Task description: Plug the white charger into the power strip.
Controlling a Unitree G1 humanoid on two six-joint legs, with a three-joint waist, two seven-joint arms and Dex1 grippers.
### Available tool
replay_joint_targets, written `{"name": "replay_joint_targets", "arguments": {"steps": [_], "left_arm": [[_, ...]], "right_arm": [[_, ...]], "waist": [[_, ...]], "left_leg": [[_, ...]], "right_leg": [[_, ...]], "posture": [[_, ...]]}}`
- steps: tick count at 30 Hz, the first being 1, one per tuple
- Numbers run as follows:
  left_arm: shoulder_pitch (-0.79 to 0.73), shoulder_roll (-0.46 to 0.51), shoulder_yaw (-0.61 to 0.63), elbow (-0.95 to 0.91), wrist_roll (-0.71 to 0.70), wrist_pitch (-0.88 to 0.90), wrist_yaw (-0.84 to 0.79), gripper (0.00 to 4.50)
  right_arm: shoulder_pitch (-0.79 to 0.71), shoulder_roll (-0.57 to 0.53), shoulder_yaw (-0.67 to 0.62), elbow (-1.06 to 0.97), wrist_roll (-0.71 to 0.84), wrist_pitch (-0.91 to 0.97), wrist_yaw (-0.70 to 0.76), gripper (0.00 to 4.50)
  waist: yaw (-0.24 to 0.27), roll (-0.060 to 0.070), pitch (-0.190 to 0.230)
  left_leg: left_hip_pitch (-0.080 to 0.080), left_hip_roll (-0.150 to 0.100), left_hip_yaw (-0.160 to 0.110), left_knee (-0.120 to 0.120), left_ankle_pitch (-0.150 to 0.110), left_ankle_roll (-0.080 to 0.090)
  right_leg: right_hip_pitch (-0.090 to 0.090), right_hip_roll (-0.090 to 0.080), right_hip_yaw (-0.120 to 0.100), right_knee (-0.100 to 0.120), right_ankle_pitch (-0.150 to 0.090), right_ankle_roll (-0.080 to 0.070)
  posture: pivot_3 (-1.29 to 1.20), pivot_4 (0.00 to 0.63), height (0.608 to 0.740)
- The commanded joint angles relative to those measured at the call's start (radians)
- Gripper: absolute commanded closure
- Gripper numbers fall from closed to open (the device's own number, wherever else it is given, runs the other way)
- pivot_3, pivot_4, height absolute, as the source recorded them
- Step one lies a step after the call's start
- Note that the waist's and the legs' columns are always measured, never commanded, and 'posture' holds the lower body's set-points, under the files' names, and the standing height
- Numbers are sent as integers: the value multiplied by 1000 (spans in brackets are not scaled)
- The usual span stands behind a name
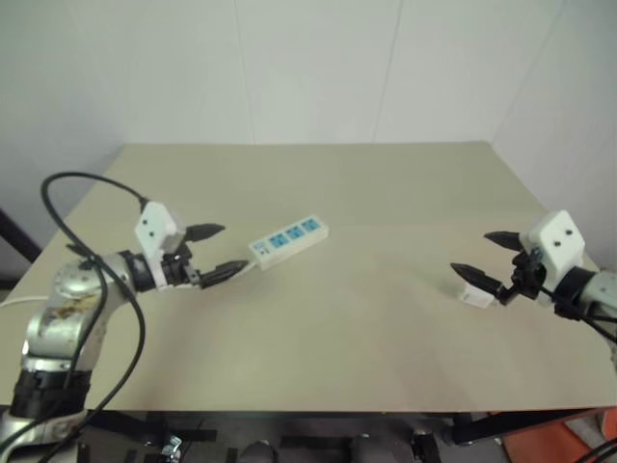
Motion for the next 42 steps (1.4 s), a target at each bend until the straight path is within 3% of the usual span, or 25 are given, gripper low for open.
{"name": "replay_joint_targets", "arguments": {"steps": [1,12,18,22,28,32,37,42], "left_arm": [[-22,2,5,25,26,-33,11,20],[-39,-6,-1,65,24,-44,-19,20],[-36,122,51,122,13,-58,-156,20],[-61,136,37,186,41,-97,-175,20],[-253,-74,-73,485,133,-228,-120,20],[-404,-218,-115,834,207,-401,-114,20],[-536,-293,-145,1160,300,-579,-91,20],[-597,-337,-164,1329,394,-684,6,20]], "right_arm": [[2,-8,-47,-38,12,-10,-8,0],[8,-20,-59,-60,36,-9,21,0],[78,-98,-161,-54,84,-25,158,0],[65,-105,-159,-36,85,-36,172,0],[-19,-50,-53,-38,58,-35,99,0],[-100,-8,0,-51,61,-12,42,0],[-142,14,40,-68,76,-11,31,0],[-155,29,50,-72,86,-9,28,0]], "waist": [[0,0,0],[0,0,0],[0,0,1],[-2,0,1],[13,-1,0],[16,-2,1],[16,-3,2],[19,-3,2]], "left_leg": [[0,0,0,0,0,0],[0,0,0,0,0,0],[-1,0,1,0,0,0],[1,0,1,0,0,0],[1,0,2,1,0,0],[-2,-1,2,1,0,0],[-3,-1,2,1,0,0],[-3,-1,2,1,0,0]], "right_leg": [[0,0,0,0,0,0],[0,0,0,0,0,0],[-1,0,0,0,0,0],[0,0,1,0,0,0],[2,0,1,0,1,1],[-2,0,2,-1,5,-3],[-2,0,2,-2,6,-4],[-2,0,2,-3,7,-1]], "posture": [[0,150,740],[0,150,740],[0,150,740],[0,150,740],[0,150,740],[0,150,740],[0,150,740],[0,150,740]]}}
